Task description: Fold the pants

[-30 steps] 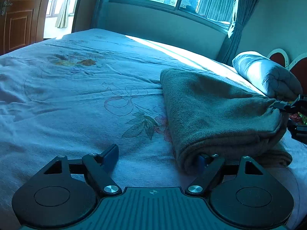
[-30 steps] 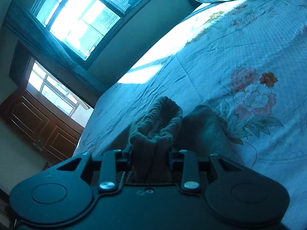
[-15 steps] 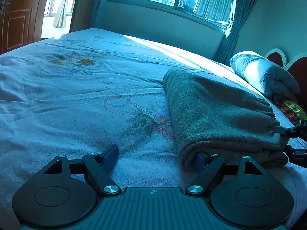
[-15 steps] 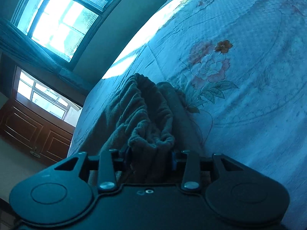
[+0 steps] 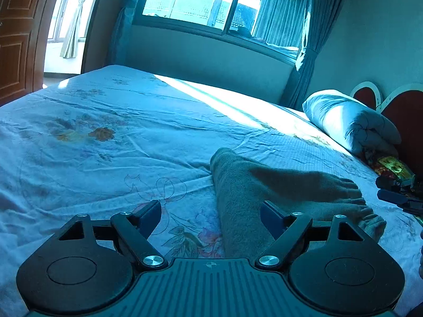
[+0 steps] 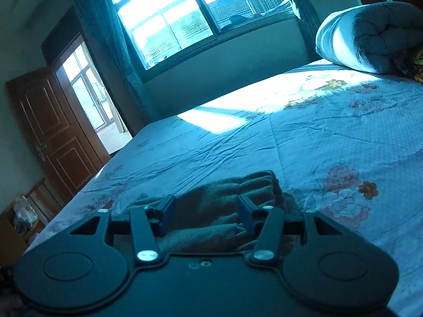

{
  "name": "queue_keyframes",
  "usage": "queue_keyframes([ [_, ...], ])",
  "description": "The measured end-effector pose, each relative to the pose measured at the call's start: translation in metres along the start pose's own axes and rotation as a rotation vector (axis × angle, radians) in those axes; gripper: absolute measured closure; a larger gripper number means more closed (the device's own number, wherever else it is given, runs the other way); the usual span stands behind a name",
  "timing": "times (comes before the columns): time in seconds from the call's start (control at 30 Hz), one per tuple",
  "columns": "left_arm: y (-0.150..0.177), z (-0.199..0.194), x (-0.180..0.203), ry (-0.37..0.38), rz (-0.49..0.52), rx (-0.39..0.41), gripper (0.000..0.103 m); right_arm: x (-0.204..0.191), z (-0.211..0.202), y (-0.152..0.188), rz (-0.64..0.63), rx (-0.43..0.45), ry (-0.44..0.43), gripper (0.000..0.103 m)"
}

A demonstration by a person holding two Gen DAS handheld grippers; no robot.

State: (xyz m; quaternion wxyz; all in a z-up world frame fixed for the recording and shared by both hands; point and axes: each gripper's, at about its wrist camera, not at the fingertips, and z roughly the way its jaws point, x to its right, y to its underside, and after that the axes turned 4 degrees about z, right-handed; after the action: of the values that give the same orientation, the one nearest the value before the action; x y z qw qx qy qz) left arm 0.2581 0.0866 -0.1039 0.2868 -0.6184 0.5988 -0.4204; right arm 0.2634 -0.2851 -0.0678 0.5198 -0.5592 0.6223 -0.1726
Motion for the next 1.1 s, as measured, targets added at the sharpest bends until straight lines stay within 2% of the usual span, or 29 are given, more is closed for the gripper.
queue_keyframes([
  [0.1,-0.002,0.037,0.009,-0.025,0.042,-0.123,0.020,0.010,0.035,0.011,-0.035,-0.154,0.125,0.065],
  [0.17,0.002,0.049,0.010,-0.006,0.057,-0.173,0.020,0.017,0.031,0.013,-0.064,-0.156,0.146,0.070],
  [0.23,0.002,0.046,0.006,0.026,0.043,-0.164,0.019,0.022,0.005,0.008,-0.031,-0.093,0.120,0.063],
  [0.3,0.002,0.043,0.003,0.045,0.046,-0.161,0.017,0.036,-0.020,0.002,0.037,-0.041,0.104,0.039],
  [0.37,0.002,0.043,-0.002,0.077,0.027,-0.165,0.010,0.055,-0.029,-0.001,0.112,-0.049,0.084,0.035],
  [0.47,0.004,0.056,-0.008,0.135,-0.032,-0.199,0.009,0.077,-0.020,0.003,0.171,-0.123,0.092,0.037],
  [0.6,0.011,0.076,-0.009,0.207,-0.122,-0.255,0.006,0.108,0.000,0.020,0.401,-0.213,-0.013,0.037],
  [0.63,0.012,0.078,-0.009,0.211,-0.132,-0.261,0.001,0.113,0.004,0.024,0.448,-0.222,-0.042,0.036],
  [0.73,0.013,0.089,-0.011,0.248,-0.188,-0.280,0.000,0.124,0.013,0.033,0.551,-0.241,-0.116,0.035],
  [1.07,0.005,0.133,-0.027,0.470,-0.325,-0.362,0.001,0.131,0.043,0.027,0.594,-0.324,-0.234,0.034],
  [1.1,0.006,0.137,-0.026,0.484,-0.336,-0.368,0.012,0.129,0.047,0.026,0.587,-0.339,-0.238,0.037],
])
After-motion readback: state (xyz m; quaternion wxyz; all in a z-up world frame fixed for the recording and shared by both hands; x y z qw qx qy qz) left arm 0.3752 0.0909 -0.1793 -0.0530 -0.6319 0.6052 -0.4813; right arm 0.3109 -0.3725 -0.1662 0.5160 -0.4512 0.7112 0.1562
